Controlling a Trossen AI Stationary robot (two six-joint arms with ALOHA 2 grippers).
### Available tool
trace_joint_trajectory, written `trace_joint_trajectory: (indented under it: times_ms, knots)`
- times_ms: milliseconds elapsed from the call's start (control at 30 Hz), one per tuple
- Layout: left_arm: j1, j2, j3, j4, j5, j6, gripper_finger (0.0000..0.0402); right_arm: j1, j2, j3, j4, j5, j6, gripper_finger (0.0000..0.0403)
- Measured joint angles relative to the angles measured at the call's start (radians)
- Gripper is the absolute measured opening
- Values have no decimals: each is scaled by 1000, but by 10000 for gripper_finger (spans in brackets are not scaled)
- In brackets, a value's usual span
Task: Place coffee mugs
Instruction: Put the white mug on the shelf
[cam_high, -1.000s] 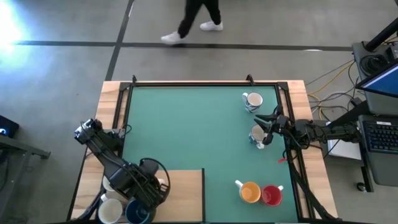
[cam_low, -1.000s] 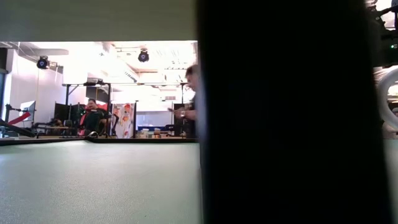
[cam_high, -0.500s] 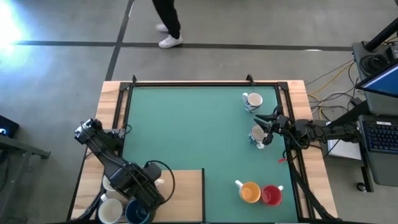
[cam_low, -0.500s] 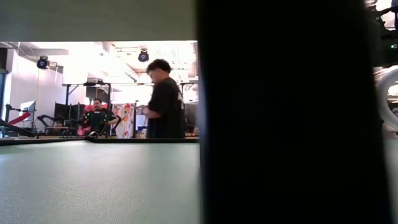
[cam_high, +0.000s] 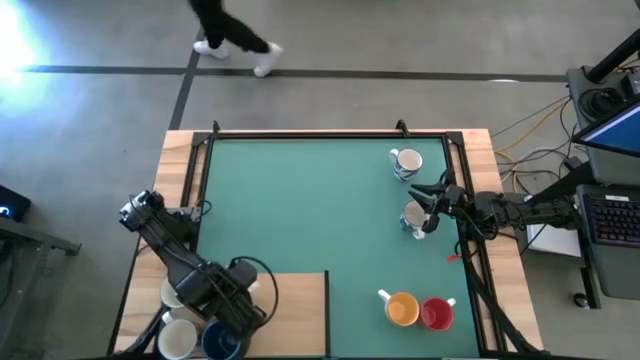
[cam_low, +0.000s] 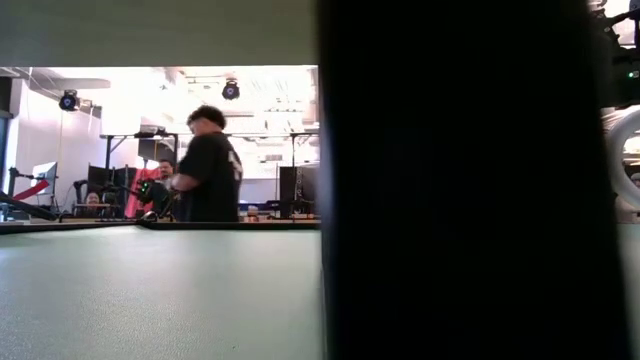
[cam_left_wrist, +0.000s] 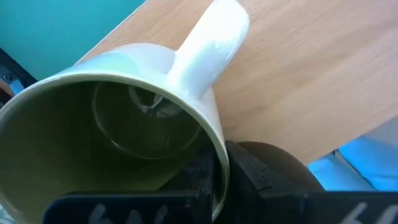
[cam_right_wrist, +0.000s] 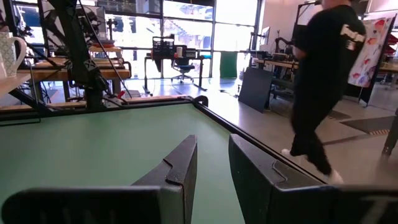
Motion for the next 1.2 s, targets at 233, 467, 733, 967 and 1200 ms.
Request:
trace_joint_trajectory:
  times_ms: [233,467,733,967,1200]
  knots:
    - [15,0,0,22,-9,-65,10,0,0,0,0,0,0,82]
    - [44,1,0,27,-10,-207,10,0,0,0,0,0,0,82]
    - [57,2,-1,20,-35,-327,22,0,0,0,0,0,0,82]
    - [63,4,-4,2,-39,-390,24,0,0,0,0,0,0,82]
    - [64,4,-4,3,-39,-413,25,0,0,0,0,0,0,82]
